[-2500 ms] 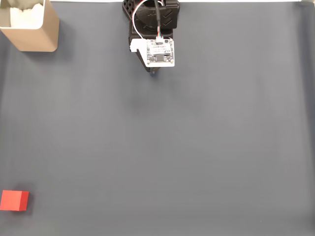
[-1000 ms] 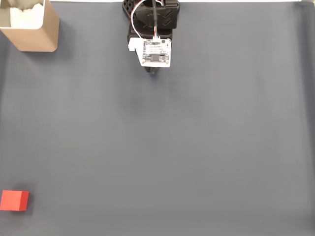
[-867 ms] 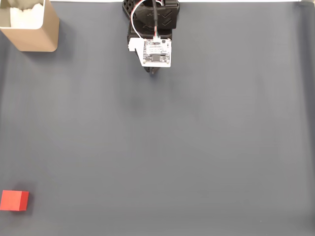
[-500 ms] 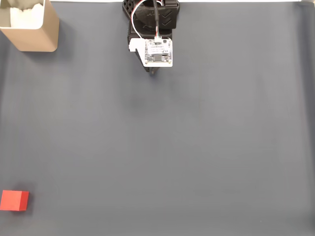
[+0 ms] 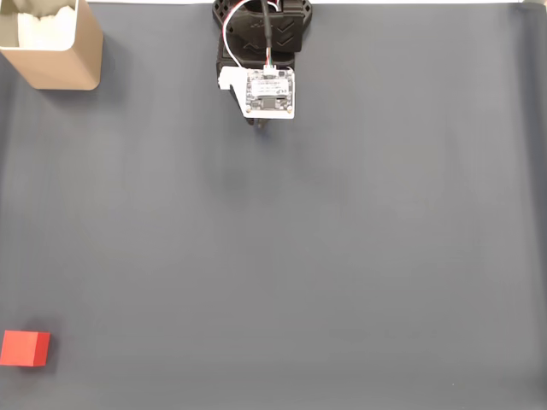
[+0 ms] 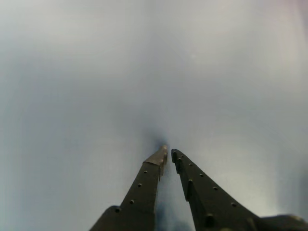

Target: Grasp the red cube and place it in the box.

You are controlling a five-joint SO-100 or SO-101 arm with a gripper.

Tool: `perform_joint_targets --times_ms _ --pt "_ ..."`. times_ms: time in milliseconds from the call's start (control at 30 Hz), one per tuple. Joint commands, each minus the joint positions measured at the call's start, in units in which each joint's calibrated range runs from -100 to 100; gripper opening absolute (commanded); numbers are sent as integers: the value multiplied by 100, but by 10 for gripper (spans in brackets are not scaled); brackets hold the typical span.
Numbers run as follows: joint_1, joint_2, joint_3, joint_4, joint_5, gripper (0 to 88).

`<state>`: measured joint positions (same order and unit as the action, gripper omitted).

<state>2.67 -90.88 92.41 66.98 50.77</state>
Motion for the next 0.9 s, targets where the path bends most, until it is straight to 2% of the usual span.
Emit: perform_joint_targets --times_ms 0,467,867 --pt "-40 145 -527 -223 83 0" --pt "17 1896 -2589 -239 24 0" --pt "699 3975 -5062 97 -83 0"
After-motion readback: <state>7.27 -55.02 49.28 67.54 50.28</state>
